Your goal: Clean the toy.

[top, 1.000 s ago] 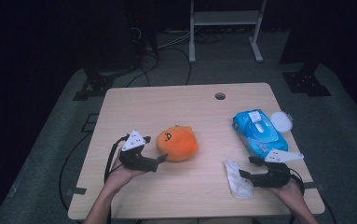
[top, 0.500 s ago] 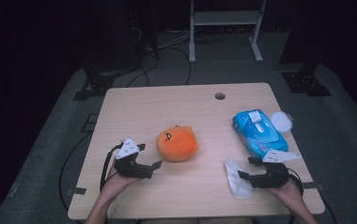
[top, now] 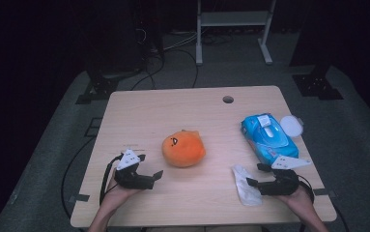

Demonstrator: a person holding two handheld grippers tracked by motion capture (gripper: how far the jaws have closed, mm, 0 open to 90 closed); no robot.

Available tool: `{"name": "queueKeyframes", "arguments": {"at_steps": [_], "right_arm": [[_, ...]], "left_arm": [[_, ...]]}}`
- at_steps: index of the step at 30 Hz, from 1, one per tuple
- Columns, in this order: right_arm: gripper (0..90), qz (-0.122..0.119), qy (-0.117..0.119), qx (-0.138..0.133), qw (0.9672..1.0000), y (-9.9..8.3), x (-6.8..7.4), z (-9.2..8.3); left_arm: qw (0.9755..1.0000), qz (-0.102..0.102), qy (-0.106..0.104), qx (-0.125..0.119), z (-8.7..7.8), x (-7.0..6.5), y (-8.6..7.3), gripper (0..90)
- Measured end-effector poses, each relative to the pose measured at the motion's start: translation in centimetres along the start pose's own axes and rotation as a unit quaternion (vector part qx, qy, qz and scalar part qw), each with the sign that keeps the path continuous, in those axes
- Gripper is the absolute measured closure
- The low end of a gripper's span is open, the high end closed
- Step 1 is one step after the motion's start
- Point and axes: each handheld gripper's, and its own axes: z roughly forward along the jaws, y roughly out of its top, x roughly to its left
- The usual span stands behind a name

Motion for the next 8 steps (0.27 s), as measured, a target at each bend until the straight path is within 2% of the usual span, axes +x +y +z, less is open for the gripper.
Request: {"name": "queueKeyframes", "arguments": {"at_steps": [8], "right_arm": [[25.3,-0.002,-0.001,0.0,1.0,-0.21,-0.04,-0.09]], "left_arm": [[0.9998,-0.002,0.017,0.007,0.09,0.57,-0.89,6.5]]}}
